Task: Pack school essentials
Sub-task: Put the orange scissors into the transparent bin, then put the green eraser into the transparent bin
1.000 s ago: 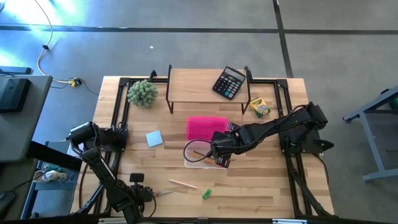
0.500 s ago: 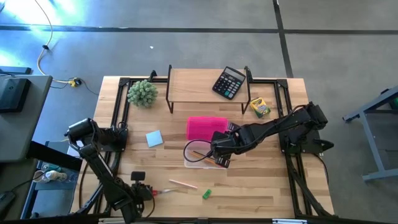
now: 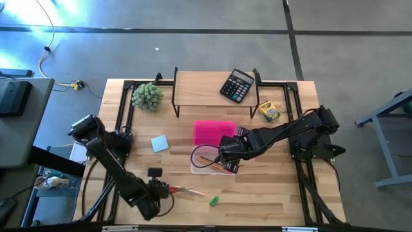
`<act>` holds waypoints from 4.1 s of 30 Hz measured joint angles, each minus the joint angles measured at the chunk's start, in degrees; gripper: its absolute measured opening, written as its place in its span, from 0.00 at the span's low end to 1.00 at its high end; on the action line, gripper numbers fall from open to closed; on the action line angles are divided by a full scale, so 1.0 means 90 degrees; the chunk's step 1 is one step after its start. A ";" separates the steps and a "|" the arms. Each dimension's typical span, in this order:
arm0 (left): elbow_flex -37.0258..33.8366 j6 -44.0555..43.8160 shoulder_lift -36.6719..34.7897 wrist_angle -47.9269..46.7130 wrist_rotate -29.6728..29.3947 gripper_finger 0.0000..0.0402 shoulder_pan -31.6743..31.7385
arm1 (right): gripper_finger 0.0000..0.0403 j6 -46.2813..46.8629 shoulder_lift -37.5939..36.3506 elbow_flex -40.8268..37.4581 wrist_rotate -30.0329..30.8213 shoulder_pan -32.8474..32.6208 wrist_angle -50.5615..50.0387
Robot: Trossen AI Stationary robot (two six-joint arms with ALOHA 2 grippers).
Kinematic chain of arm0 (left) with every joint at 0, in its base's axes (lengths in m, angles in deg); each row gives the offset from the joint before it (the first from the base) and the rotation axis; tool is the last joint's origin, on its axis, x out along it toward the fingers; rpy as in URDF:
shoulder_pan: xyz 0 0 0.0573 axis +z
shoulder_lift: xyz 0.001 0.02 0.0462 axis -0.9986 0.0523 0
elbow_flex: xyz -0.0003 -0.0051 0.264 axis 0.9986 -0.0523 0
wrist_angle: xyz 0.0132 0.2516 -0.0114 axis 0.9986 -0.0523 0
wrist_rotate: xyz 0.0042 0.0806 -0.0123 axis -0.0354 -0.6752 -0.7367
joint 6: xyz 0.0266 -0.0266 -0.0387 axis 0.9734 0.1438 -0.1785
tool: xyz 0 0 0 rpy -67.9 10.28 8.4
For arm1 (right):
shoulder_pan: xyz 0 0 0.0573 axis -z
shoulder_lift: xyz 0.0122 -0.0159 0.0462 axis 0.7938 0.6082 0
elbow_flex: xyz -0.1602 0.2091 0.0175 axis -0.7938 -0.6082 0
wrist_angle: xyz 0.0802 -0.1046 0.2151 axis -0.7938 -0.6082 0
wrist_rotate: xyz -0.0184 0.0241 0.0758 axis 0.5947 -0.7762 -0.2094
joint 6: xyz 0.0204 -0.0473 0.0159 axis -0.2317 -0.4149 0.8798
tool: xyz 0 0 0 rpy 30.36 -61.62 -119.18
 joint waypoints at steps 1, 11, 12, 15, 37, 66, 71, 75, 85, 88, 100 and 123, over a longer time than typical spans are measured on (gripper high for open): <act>0.0000 0.0164 -0.0047 -0.0004 -0.0070 0.14 0.0119 | 0.44 0.0002 -0.0011 0.0001 0.0000 -0.0002 -0.0034; 0.0000 0.2167 -0.0367 0.0471 -0.0301 0.14 0.1653 | 0.44 -0.0188 -0.0446 0.0001 0.0144 -0.0028 -0.0246; 0.0000 0.2378 -0.0367 0.0602 -0.0228 0.14 0.1803 | 0.44 -0.0187 -0.0484 0.0001 0.0216 -0.0027 -0.0279; 0.0000 0.2873 -0.0347 0.0975 0.0031 0.14 0.2238 | 0.44 -0.0138 -0.0604 0.0001 0.0379 -0.0027 -0.0418; 0.0005 0.5226 -0.0029 0.2646 0.1625 0.14 0.4155 | 0.44 0.0462 -0.0795 0.0001 0.0841 -0.0022 -0.0937; 0.0242 0.4830 -0.0310 0.1663 0.2030 0.41 0.4384 | 0.44 0.0441 -0.0795 0.0001 0.0237 -0.0076 -0.0958; 0.0381 0.4826 -0.0641 0.1078 0.1889 0.40 0.4279 | 0.44 0.0286 -0.0795 0.0001 0.0189 -0.0280 -0.0544; 0.0387 0.4741 -0.0814 0.0796 0.1676 0.38 0.4157 | 0.44 0.0266 -0.0795 0.0001 0.0559 -0.0489 -0.0237; 0.0386 0.4311 -0.0811 -0.0049 0.1350 0.37 0.3674 | 0.44 0.0083 -0.0795 0.0001 0.0529 -0.1030 0.0387; 0.0386 0.4146 -0.0811 -0.0238 0.1337 0.37 0.3483 | 0.44 -0.0104 -0.0768 0.0001 0.0517 -0.1235 0.0695; -0.0434 0.2706 -0.0801 -0.0132 0.1336 0.37 0.2492 | 0.44 -0.0248 -0.0222 0.0001 -0.0355 -0.1462 0.1737; -0.0712 0.0205 -0.0801 0.0091 0.1082 0.37 0.0833 | 0.58 -0.2843 0.1544 0.0001 -0.1538 -0.1571 0.3918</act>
